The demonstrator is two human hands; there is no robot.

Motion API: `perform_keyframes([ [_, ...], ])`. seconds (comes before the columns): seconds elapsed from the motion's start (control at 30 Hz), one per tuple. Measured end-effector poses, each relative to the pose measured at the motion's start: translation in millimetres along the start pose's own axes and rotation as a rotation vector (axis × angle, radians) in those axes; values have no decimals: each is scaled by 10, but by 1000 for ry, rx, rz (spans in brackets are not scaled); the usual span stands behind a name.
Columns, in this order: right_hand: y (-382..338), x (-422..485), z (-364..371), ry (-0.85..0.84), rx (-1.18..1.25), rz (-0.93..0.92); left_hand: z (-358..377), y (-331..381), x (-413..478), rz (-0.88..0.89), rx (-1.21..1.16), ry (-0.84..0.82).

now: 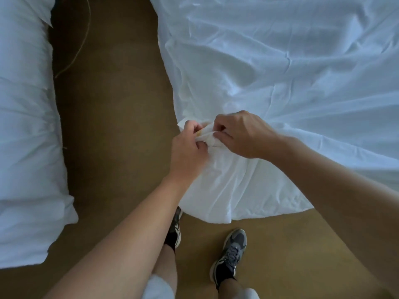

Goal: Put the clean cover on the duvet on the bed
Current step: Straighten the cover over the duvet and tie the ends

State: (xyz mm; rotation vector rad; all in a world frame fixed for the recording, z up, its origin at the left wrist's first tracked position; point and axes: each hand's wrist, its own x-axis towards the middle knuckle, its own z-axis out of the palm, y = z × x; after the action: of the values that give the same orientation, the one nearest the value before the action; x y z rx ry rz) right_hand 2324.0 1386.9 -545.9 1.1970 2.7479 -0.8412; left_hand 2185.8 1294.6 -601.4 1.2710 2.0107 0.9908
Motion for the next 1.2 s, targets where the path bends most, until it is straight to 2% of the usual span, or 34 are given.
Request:
perform_keyframes([
  [0.1,-5,106,-28,-119,191,214,29,-28,47,40,33,84],
  [0.2,-20,205,-98,-111,284,365,112,-9,138,-119,-64,155],
  [0.3,-63,264,-120,-75,264,424,150,79,260,-296,-248,148],
  [0.37,-110,271,-110,-54,140,404,94,110,283,-312,-318,110],
  [0.47,-173,245,-92,6,-28,353,-93,18,340,-291,-415,-150],
  [0.57,-203,254,-100,-48,46,359,-306,-50,477,-284,-433,-497],
  [0.63,-152,286,-152,-70,92,378,-365,-38,593,-274,-430,-565],
  [0.7,-103,286,-196,30,23,400,-378,-8,660,-278,-442,-563],
  [0.8,-181,152,-84,503,-277,438,-360,-19,588,-296,-420,-471],
  [0.83,-272,90,11,637,-245,418,-343,-36,541,-283,-393,-402],
  [0.87,-367,39,128,679,-150,393,-323,-49,502,-247,-354,-318],
  [0.97,-552,-27,454,502,176,485,-294,-59,482,-52,-168,-101],
  [1.07,-494,39,567,596,247,577,-283,-54,568,128,-5,-69],
  [1.13,-458,134,545,622,300,644,-268,-32,656,109,58,-124],
  [1.2,-403,214,494,611,365,694,-235,10,757,-49,36,-201],
])
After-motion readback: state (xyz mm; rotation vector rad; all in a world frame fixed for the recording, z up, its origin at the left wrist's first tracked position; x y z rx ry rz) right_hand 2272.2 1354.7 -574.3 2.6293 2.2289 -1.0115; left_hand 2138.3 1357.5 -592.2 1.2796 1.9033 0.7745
